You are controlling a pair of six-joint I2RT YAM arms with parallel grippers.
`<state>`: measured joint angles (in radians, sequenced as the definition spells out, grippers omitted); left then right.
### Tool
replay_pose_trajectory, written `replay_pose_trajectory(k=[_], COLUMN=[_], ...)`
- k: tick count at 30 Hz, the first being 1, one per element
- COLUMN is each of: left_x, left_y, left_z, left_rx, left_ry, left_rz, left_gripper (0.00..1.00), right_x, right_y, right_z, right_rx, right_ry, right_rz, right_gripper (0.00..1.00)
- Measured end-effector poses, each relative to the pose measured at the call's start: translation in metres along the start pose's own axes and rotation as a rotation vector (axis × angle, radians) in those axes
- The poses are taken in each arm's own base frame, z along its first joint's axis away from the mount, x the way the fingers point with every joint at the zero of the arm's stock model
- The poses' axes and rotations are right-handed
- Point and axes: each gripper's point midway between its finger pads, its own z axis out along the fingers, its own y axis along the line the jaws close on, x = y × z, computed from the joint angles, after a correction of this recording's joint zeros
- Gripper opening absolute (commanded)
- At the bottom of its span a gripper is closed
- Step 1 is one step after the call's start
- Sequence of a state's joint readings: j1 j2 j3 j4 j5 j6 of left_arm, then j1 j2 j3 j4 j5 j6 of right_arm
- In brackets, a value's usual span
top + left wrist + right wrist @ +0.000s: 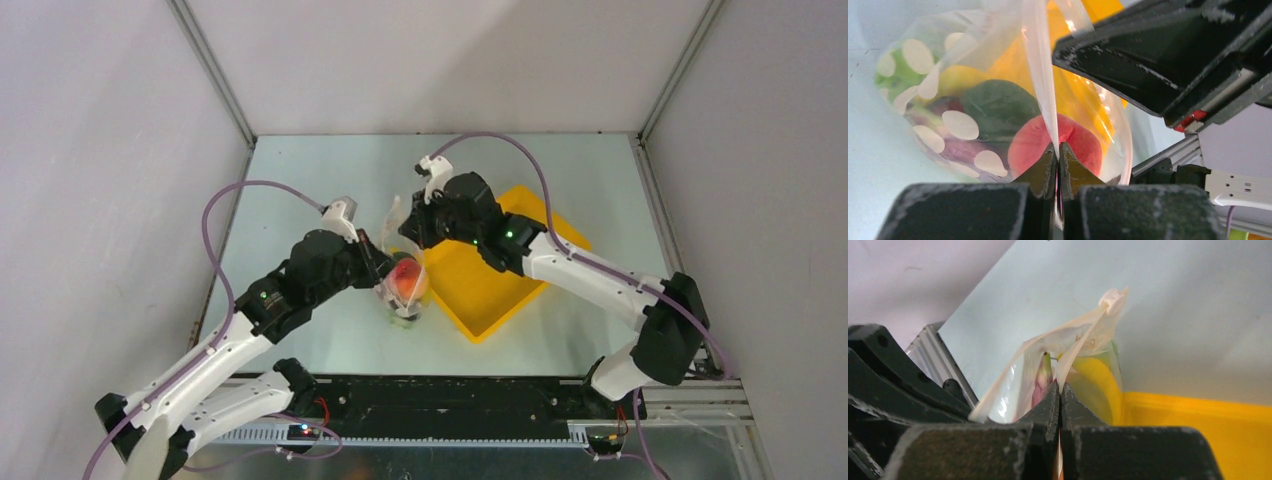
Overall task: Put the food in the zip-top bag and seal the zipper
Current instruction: Adjust the zipper food storage bag at the center of the board.
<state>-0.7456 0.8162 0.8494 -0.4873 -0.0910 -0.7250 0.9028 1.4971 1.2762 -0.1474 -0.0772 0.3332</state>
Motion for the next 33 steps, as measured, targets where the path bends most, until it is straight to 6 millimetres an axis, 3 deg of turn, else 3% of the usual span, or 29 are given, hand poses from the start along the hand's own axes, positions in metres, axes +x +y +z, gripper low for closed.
replay_pose_trajectory(k=[7,10,12,16,18,20,21,23,27,33], left_x=[-0.014,-0.015,-0.011,-0.001,0.004,0.007,0.007,0.006,-0.009,-0.065], left_y=[-0.017,-0.023,-0.025,-0.023,-0.019,-0.016,-0.014,-0.013,-0.014,-0.004], left_z=[-0.006,-0.003,0.002,0.012,0.015,0.015,0.013,0.008,-0.018,-0.054], left_rx=[0.062,0.082,0.079,0.036,0.013,0.000,-0.002,0.001,0.038,-0.071], left_ry=[-0.069,-0.090,-0.092,-0.080,-0.069,-0.061,-0.062,-0.065,-0.124,-0.320], left_rz=[-0.065,-0.087,-0.094,-0.069,-0.047,-0.016,0.001,0.040,0.105,0.160], left_gripper=[0.09,0.15,0.19,0.30,0.39,0.58,0.75,0.95,0.99,1.00], right_x=[-0.029,-0.033,-0.030,-0.006,0.006,0.013,0.014,0.018,0.028,0.036], right_y=[0.033,0.044,0.050,0.052,0.052,0.054,0.055,0.059,0.062,0.069], right_z=[0.022,0.029,0.034,0.042,0.045,0.044,0.043,0.040,0.037,0.030], right_rx=[-0.165,-0.226,-0.268,-0.327,-0.355,-0.391,-0.409,-0.453,-0.512,-0.595], right_ry=[0.008,0.022,0.041,0.120,0.158,0.180,0.184,0.192,0.211,0.227], right_rz=[-0.082,-0.108,-0.121,-0.146,-0.164,-0.184,-0.196,-0.220,-0.259,-0.290], right_gripper=[0.00,0.00,0.00,0.00,0.00,0.00,0.00,0.00,0.00,0.00])
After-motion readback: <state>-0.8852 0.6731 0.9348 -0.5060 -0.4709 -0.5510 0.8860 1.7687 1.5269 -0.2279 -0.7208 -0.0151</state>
